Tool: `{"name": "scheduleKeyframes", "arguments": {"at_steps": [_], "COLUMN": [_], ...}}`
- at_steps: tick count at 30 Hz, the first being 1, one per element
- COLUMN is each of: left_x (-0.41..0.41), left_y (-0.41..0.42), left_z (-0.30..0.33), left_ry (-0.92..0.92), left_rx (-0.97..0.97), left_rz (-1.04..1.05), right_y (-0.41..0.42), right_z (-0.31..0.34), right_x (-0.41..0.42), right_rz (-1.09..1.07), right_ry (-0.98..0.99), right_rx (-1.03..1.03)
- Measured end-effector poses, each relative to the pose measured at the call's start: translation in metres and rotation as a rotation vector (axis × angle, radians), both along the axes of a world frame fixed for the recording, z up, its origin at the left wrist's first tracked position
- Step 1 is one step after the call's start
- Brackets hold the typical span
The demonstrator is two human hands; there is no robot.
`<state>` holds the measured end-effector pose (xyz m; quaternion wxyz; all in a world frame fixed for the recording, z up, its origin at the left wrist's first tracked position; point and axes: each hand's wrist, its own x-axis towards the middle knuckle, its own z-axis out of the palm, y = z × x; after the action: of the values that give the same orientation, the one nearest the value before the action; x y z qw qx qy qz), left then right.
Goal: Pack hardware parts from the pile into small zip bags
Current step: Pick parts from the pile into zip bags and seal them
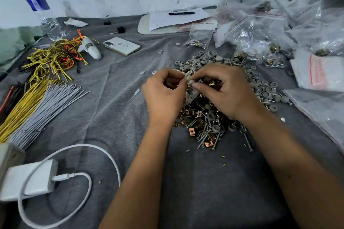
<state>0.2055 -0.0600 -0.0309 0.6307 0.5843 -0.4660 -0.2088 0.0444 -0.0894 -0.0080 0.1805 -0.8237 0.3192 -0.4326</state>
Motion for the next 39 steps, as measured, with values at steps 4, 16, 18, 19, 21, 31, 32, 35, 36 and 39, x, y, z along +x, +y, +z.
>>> {"name": "scheduleKeyframes", "arguments": {"at_steps": [4, 16, 18, 19, 21, 31, 32, 35, 36, 39], "left_x": [0.001, 0.001, 0.001, 0.001, 0.001, -0.003, -0.004, -0.006, -0.007, -0.007], "left_y": [0.0, -0.003, -0.003, -0.003, -0.003, -0.002, -0.002, -0.002, -0.002, -0.002], "left_z": [-0.003, -0.003, -0.003, -0.003, -0.003, -0.003, -0.003, -0.002, -0.002, -0.003], "left_ry": [0.057, 0.112, 0.116, 0.117, 0.112, 0.057, 0.041, 0.008, 0.003, 0.027], "left_rx": [0.003, -0.04, -0.04, -0.041, -0.042, -0.035, -0.033, -0.03, -0.029, -0.029], "left_rz": [-0.017, -0.001, -0.003, -0.003, -0.003, -0.036, -0.044, -0.057, -0.055, -0.055], "right_y": [-0.001, -0.008, -0.011, -0.011, -0.012, -0.007, -0.006, -0.002, -0.002, -0.003], "right_z": [-0.007, 0.012, 0.014, 0.015, 0.015, 0.012, 0.011, 0.006, 0.004, 0.001], "right_x": [0.0, -0.031, -0.039, -0.041, -0.041, -0.026, -0.021, -0.006, -0.004, -0.004], "right_rz": [0.018, 0.091, 0.125, 0.136, 0.144, 0.086, 0.057, -0.008, -0.021, -0.055], "right_ry": [0.092, 0.262, 0.417, 0.493, 0.606, 0.205, 0.097, 0.042, 0.071, 0.063], "right_rx": [0.108, 0.168, 0.295, 0.347, 0.382, 0.226, 0.185, 0.08, 0.058, 0.027]}}
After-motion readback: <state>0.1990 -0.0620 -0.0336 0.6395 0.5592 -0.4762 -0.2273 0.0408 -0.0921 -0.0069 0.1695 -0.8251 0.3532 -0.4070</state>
